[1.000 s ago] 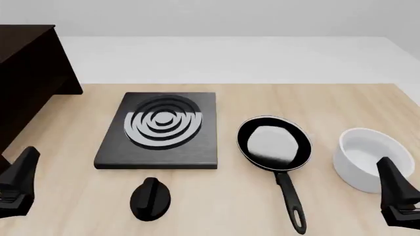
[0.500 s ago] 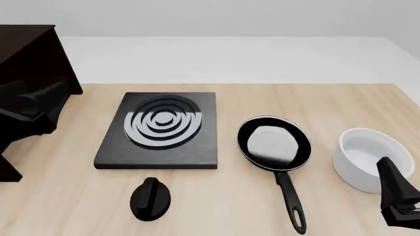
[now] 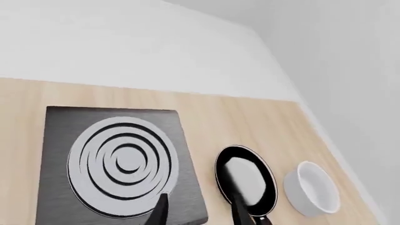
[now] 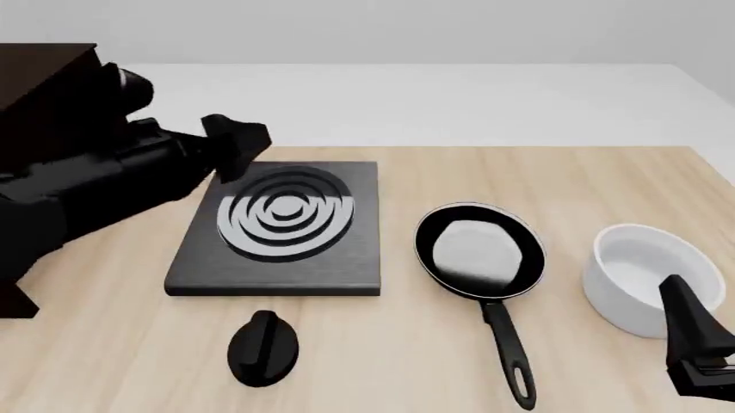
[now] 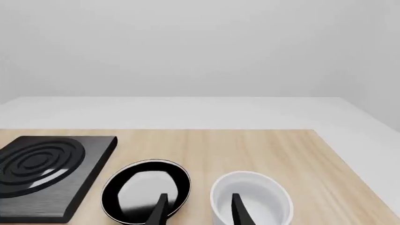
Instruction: Put the frying pan under the cabinet shelf.
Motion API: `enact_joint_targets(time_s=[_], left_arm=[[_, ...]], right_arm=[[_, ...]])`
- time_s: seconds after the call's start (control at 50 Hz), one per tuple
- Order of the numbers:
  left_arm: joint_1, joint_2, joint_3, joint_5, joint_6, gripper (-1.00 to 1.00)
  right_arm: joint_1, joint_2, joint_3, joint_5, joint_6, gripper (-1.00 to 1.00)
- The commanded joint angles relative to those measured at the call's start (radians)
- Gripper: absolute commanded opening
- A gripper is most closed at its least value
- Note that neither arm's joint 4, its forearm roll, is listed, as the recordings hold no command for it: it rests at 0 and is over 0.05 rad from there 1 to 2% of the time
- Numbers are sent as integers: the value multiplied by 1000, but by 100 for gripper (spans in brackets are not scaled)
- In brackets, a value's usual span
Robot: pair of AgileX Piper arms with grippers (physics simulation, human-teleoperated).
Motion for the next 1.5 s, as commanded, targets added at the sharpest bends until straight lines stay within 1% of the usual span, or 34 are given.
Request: enact_joint_targets(time_s=[0.02,0.04,0.06,0.08,0.22,0.24,0.28,0.34,0.36,0.42,0.44,0.46,0.48,0.5,0.52,0.58,0.6,0.7,0.72,0.74,0.8,0.82,0.86,0.88,0.96,1.04,1.06,1.1,1.18,1.34,1.36,1.4,1.42,1.5], left_arm=[[-89,141,-95,12,-154,100],[-97,148,-92,10,-172,100],[-102,155,-106,22,-155,100],[-120,162,-104,19,-171,100],[-193,207,-167,66,-168,100],[-187,224,-201,96,-126,100],[-218,239,-211,101,-141,100],[-240,283,-274,147,-94,100],[-248,304,-276,144,-125,100],[-269,319,-300,158,-102,100],[-290,332,-301,154,-134,100],[-287,339,-329,170,-89,100],[-287,339,-330,170,-89,100],[-292,356,-324,161,-131,100],[-287,361,-341,169,-100,100],[-331,401,-353,163,-114,100],[-315,415,-359,160,-111,100],[-340,445,-378,154,-131,100],[-349,456,-393,160,-114,100],[-354,464,-386,149,-137,100],[-370,481,-391,142,-137,100],[-385,487,-384,129,-164,100],[-391,490,-393,129,-151,100],[-393,506,-390,119,-174,100],[-400,522,-403,104,-170,100],[-412,532,-374,63,-208,100],[-415,527,-353,33,-240,100],[-418,532,-357,33,-234,100],[-444,544,-306,-37,-305,100],[-451,571,-288,-87,-332,100],[-462,575,-272,-112,-359,100],[-456,579,-277,-109,-345,100],[-470,586,-257,-137,-375,100],[-472,602,-260,-148,-378,100]], right_arm=[[0,2,0,-2,0,100],[0,2,0,-2,1,100],[0,1,0,-2,0,100],[0,1,0,-1,-1,100],[0,1,1,-2,0,100],[0,0,0,-1,-1,100],[0,1,1,-2,1,100],[0,2,1,-2,1,100],[0,0,0,0,-1,100],[0,2,1,-2,0,100],[0,2,1,-3,-1,100],[0,5,2,-7,1,100],[0,5,2,-7,1,100],[0,3,1,-4,0,100],[0,1,1,-2,0,100],[0,2,2,-4,0,100],[0,2,1,-3,1,100],[0,1,1,-2,0,100],[0,2,1,-3,-1,100],[0,1,0,-1,0,100],[0,1,0,-1,0,100],[0,1,0,-1,0,100],[0,1,0,-1,0,100],[0,1,1,-2,0,100],[0,1,1,-2,0,100],[0,1,1,-3,0,100],[0,1,1,-3,0,100],[0,1,1,-3,1,100],[0,1,2,-4,1,100],[0,1,0,-1,0,100],[0,1,0,-1,0,100],[0,1,0,-1,0,100],[0,1,0,-1,0,100],[0,1,0,-1,0,100]])
